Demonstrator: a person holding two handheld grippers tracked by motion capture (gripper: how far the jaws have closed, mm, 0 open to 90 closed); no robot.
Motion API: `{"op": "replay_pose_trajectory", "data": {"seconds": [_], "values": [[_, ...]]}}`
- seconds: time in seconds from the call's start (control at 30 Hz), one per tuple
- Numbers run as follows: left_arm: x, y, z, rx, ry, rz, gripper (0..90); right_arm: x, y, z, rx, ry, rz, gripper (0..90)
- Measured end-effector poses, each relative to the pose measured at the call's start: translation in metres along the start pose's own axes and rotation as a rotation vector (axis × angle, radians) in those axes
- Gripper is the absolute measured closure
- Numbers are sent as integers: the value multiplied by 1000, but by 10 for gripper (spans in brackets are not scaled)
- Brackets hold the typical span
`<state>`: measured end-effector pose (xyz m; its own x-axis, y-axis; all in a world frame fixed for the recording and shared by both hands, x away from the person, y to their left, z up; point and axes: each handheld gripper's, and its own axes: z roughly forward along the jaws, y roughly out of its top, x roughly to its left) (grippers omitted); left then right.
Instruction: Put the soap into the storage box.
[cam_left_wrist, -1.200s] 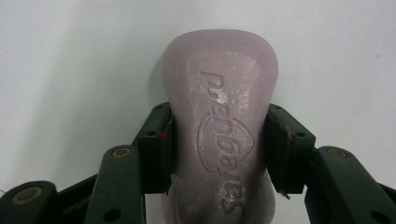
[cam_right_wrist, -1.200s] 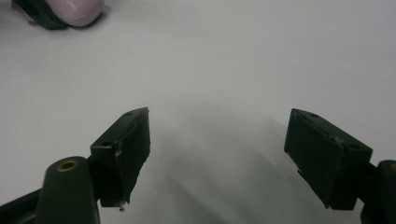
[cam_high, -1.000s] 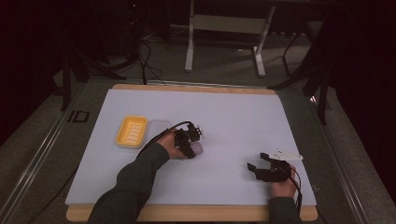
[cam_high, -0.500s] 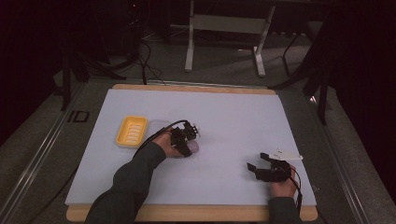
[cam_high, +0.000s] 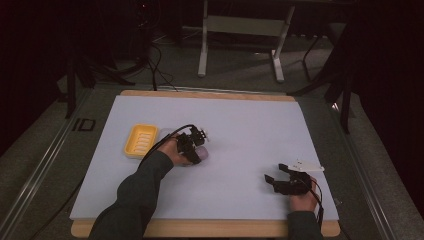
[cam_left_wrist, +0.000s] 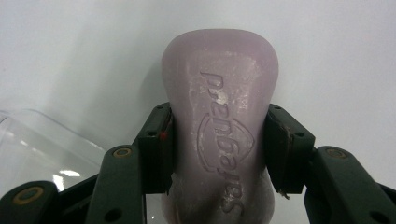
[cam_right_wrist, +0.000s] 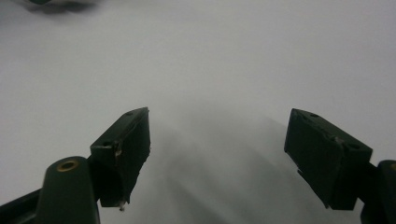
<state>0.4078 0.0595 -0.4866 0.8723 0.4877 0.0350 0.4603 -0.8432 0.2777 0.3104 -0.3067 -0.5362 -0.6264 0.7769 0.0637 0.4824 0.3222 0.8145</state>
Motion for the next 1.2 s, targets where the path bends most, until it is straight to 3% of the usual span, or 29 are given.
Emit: {"op": "replay_pose_trajectory", "data": {"seconds": [0.7, 1.2], "values": [[11, -11, -17, -10, 39, -53, 498, 0, 0, 0, -1, 1, 0, 221], [26, -26, -38, -52, 61, -107, 498, 0, 0, 0, -1, 0, -1, 221]]}}
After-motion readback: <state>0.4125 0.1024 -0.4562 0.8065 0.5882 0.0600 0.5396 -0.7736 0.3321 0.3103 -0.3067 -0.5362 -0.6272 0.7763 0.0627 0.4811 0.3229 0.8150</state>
